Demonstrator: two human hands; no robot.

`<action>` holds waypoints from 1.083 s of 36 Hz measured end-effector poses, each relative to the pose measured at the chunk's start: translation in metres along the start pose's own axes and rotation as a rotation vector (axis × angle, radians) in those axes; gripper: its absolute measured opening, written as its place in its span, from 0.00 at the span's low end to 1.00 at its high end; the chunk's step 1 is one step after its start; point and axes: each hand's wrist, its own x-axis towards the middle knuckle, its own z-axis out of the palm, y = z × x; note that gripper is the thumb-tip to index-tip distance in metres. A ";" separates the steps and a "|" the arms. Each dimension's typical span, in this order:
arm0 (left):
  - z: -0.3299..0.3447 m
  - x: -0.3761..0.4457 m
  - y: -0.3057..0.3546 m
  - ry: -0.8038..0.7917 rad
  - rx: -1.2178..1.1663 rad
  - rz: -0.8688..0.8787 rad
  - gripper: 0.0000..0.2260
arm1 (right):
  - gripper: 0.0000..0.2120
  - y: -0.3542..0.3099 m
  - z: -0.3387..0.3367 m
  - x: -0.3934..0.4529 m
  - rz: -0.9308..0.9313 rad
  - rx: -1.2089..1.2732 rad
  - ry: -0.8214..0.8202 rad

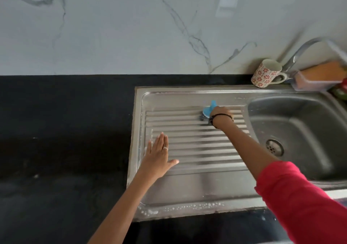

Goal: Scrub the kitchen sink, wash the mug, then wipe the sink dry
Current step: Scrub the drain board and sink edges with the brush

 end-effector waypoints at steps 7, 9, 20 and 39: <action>0.008 0.018 0.045 0.007 0.043 -0.020 0.39 | 0.16 -0.036 0.022 -0.013 -0.281 -0.056 -0.027; 0.012 0.024 0.055 0.017 0.043 -0.030 0.39 | 0.16 -0.011 0.019 -0.004 -0.259 -0.068 0.000; 0.022 0.044 0.128 -0.009 0.025 0.074 0.38 | 0.16 0.140 -0.006 0.039 0.022 0.103 0.028; 0.021 0.050 0.147 -0.038 0.013 0.085 0.38 | 0.15 0.152 0.000 0.055 0.029 0.140 0.122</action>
